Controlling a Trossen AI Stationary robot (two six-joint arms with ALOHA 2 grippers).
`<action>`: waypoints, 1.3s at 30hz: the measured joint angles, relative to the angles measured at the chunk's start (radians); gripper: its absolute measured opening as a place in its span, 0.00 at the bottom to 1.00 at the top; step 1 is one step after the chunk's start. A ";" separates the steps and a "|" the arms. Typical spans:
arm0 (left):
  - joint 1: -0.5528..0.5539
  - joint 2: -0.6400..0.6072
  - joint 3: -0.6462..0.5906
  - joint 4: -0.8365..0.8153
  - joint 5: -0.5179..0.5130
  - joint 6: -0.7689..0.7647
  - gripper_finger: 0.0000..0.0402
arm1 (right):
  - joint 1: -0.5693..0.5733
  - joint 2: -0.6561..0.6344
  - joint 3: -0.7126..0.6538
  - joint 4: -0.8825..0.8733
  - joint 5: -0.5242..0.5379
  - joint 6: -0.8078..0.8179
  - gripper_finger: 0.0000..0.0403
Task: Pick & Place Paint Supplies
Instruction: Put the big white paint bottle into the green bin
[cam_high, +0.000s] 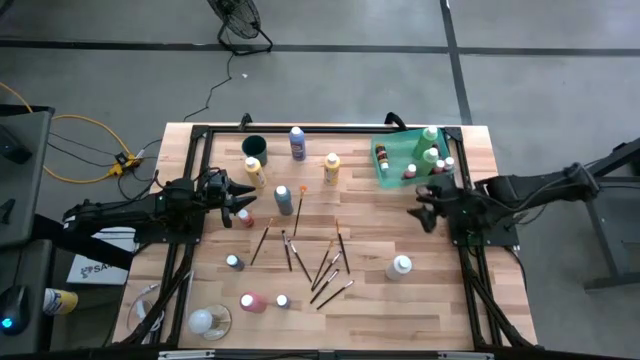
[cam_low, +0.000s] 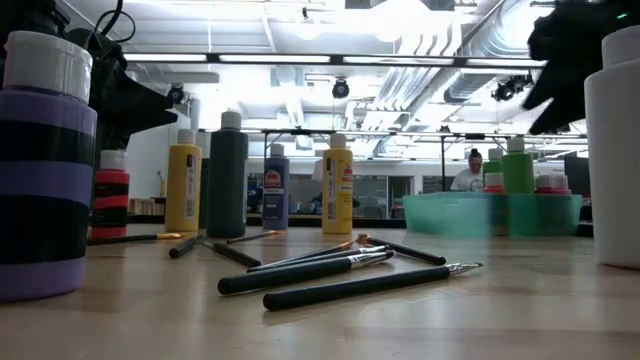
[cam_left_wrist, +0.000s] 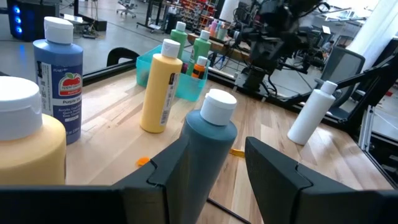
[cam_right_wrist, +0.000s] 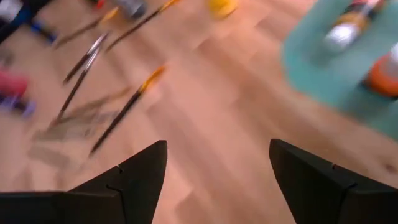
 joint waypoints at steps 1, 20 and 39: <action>0.000 0.000 0.000 0.000 0.000 0.000 0.38 | 0.033 -0.008 0.000 -0.006 -0.013 0.000 0.69; 0.000 0.000 0.000 0.000 0.000 0.000 0.38 | 0.455 0.192 0.000 0.343 -0.142 -0.225 0.66; 0.000 0.000 0.000 0.000 0.000 0.000 0.38 | 0.454 0.381 0.000 0.562 -0.057 -0.284 0.42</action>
